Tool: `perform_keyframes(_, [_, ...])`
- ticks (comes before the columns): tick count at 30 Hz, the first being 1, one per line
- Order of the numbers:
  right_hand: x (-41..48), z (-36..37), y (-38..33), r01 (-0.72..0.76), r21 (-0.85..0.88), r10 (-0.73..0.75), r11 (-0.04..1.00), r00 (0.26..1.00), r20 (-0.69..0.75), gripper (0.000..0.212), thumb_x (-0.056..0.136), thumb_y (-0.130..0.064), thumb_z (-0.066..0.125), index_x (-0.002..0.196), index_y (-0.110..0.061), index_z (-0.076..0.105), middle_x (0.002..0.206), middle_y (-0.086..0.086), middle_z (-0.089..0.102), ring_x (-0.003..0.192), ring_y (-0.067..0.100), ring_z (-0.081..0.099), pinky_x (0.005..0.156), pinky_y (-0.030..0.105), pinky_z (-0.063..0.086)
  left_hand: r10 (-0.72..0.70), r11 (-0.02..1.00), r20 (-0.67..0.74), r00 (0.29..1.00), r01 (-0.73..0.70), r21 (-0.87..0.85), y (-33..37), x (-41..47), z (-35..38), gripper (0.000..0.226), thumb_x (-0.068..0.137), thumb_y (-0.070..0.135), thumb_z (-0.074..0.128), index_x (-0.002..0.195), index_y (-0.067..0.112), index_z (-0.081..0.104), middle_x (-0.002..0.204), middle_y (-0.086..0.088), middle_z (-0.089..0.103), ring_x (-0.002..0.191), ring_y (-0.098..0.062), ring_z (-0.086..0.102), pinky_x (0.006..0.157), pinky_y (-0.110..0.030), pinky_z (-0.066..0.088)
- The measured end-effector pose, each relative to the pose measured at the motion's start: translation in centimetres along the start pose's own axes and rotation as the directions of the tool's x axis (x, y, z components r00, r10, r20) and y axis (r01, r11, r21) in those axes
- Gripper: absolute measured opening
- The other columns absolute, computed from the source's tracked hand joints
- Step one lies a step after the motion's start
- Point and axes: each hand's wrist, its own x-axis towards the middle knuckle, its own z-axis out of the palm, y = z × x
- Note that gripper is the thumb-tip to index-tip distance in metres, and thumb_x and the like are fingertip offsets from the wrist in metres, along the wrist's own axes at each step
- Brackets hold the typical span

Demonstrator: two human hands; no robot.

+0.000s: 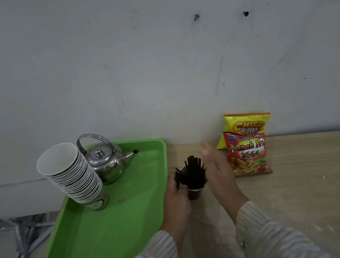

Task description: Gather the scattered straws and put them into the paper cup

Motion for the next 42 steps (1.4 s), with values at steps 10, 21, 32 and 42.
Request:
perform_keyframes(10, [-3.0,0.4,1.9,-0.57,0.357,0.506,0.74,0.822,0.262,0.03,0.089,-0.015,0.046,0.106,-0.022,0.07,0.095,0.005,0.074,0.067,0.021,0.066,0.056,0.029,0.049,0.034,0.996,0.008,0.999,-0.035,0.083,0.4,-0.4,-0.2,0.046,0.086,-0.005,0.043,0.117,0.025,0.06,0.113,0.001,0.068,0.105,-0.01,0.06,0.087,-0.021,0.047])
perform_keyframes(21, [2.2,3.0,2.1,-0.454,0.302,0.385,0.838,0.885,0.26,0.037,0.089,-0.014,0.043,0.078,-0.031,0.074,0.101,0.009,0.071,0.089,0.028,0.067,0.062,0.029,0.052,0.069,0.987,-0.049,0.996,-0.06,0.152,1.3,5.0,-0.3,0.046,0.084,-0.004,0.043,0.112,0.027,0.063,0.112,-0.002,0.069,0.108,-0.019,0.061,0.096,-0.039,0.048])
perform_keyframes(32, [9.0,5.3,3.5,-0.458,0.303,0.405,0.836,0.887,0.222,0.03,0.092,-0.015,0.041,0.093,-0.021,0.07,0.105,0.013,0.069,0.09,0.028,0.068,0.066,0.031,0.054,0.123,0.959,-0.088,0.988,-0.096,0.269,2.8,12.1,0.6,0.041,0.086,-0.003,0.042,0.117,0.017,0.061,0.115,-0.006,0.066,0.106,-0.021,0.058,0.09,-0.03,0.043])
perform_keyframes(42, [7.8,3.6,2.7,-0.505,0.331,0.471,0.797,0.863,0.183,0.018,0.091,-0.017,0.047,0.096,-0.016,0.064,0.113,0.023,0.061,0.07,0.02,0.062,0.06,0.026,0.045,0.119,0.967,-0.085,0.989,-0.096,0.235,3.1,10.6,0.2,0.036,0.085,-0.005,0.044,0.117,0.008,0.054,0.117,-0.009,0.065,0.105,-0.022,0.06,0.088,-0.031,0.044])
